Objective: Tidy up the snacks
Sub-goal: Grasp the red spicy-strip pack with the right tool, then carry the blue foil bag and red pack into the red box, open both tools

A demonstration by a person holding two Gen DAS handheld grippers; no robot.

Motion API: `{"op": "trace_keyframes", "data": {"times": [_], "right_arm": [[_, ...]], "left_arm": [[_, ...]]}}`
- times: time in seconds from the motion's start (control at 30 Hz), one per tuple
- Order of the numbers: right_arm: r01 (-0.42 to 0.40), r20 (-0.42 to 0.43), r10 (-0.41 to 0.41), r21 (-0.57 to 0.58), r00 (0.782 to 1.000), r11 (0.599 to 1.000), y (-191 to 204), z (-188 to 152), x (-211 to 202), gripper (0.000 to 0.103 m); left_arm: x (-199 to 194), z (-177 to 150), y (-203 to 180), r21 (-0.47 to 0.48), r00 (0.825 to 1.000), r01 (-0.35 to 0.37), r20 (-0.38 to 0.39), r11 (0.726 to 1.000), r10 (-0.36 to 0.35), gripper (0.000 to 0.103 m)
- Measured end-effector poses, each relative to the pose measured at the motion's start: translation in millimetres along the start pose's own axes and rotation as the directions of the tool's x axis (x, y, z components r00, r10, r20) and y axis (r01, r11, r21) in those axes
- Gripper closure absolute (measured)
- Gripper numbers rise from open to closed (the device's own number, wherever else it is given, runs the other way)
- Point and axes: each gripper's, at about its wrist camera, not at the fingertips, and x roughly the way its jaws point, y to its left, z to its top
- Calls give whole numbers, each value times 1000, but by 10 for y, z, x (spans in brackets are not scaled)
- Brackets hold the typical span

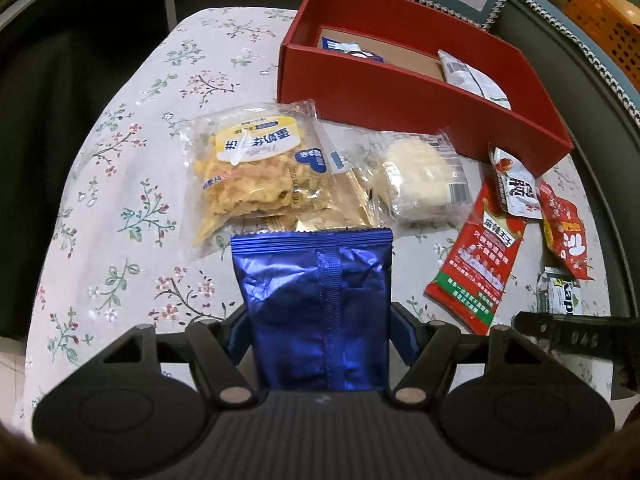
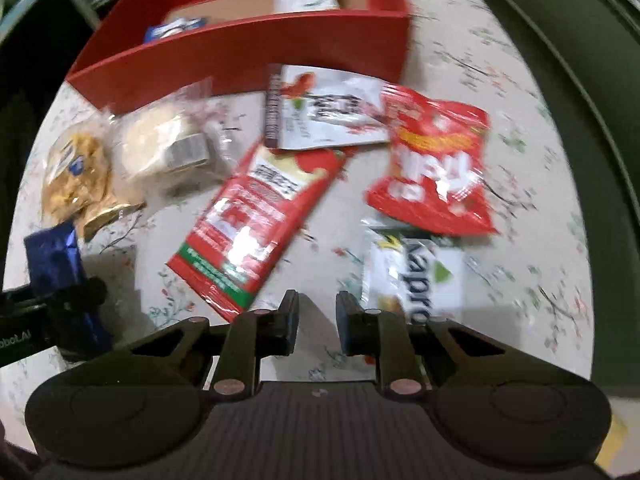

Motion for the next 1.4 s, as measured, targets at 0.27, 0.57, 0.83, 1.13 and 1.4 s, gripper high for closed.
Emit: {"op": "trace_keyframes", "data": {"times": [0.27, 0.57, 0.83, 1.13, 1.4], "right_arm": [[-63, 117, 43, 170, 992, 983, 360, 320, 72, 16], [126, 123, -118, -53, 985, 991, 577, 109, 221, 41], [37, 39, -33, -111, 999, 993, 263, -235, -13, 48], [64, 79, -50, -181, 996, 981, 360, -227, 118, 21], [49, 91, -28, -238, 995, 970, 173, -302, 12, 48]], "left_arm": [[23, 19, 15, -19, 1000, -12, 5, 1000, 12, 31], [26, 16, 133, -24, 1000, 0, -15, 1000, -1, 31], [-4, -44, 8, 37, 1000, -6, -11, 999, 7, 31], [273, -45, 18, 47, 989, -143, -12, 989, 144, 2], [135, -186, -103, 26, 984, -175, -26, 984, 176, 30]]}}
